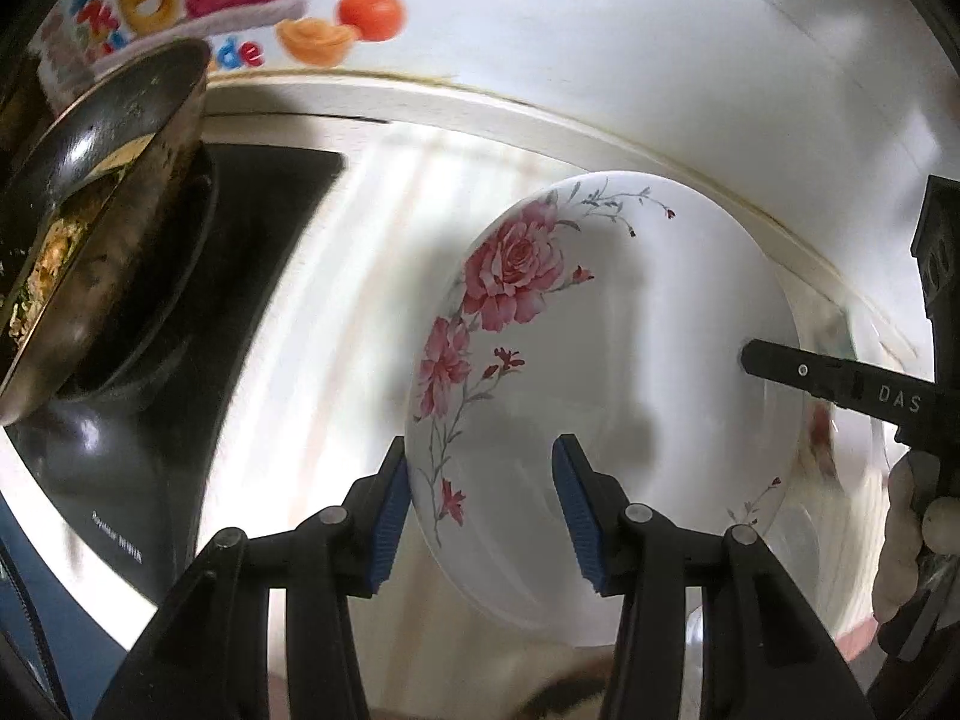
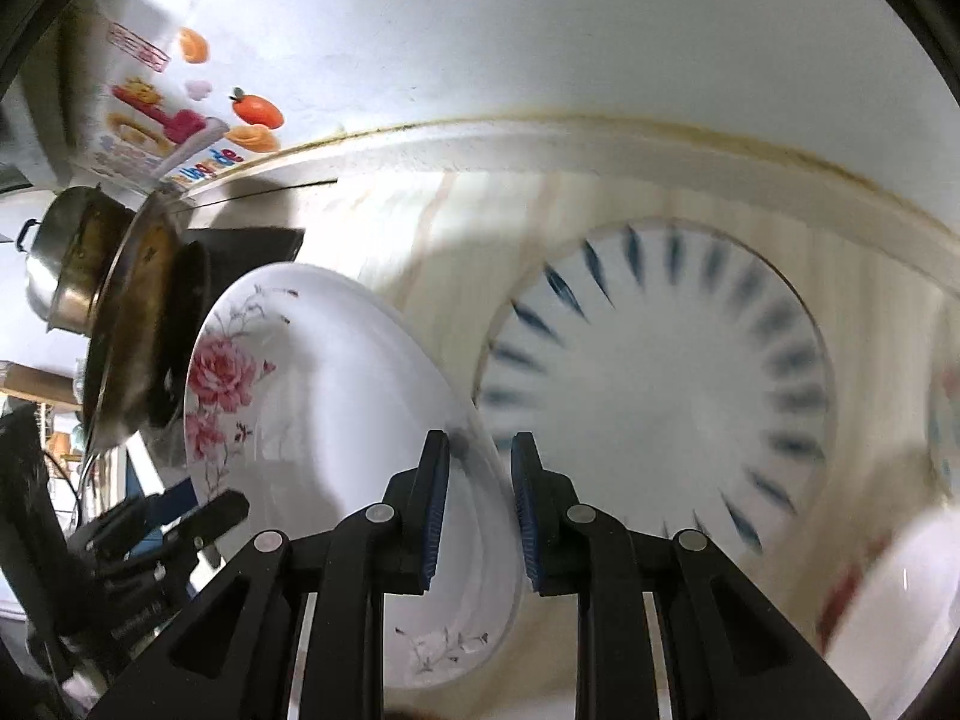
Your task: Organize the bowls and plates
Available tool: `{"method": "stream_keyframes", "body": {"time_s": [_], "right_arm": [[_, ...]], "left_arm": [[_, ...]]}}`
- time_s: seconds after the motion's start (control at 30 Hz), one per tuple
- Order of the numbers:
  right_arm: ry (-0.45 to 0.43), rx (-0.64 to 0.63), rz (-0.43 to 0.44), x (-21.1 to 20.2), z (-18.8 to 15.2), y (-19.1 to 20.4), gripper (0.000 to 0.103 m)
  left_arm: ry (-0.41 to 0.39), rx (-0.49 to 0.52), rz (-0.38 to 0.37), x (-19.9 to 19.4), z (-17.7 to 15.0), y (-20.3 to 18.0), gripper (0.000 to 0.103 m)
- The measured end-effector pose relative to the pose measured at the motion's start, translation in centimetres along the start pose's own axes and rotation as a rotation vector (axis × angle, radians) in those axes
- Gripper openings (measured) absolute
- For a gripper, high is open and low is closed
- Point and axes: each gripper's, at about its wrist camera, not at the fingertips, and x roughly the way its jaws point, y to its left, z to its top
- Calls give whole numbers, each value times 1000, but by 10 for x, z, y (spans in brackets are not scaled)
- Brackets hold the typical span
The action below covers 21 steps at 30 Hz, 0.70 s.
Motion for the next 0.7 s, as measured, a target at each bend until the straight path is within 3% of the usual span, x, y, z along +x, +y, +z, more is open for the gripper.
{"method": "stream_keyframes", "body": {"time_s": [0.4, 0.7], "right_arm": [[-47, 117, -6, -96, -148, -51, 24], [-30, 306, -7, -92, -241, -115, 23]], "left_arm": [[84, 181, -75, -14, -65, -76, 44], [148, 332, -54, 7, -108, -133, 44]]}}
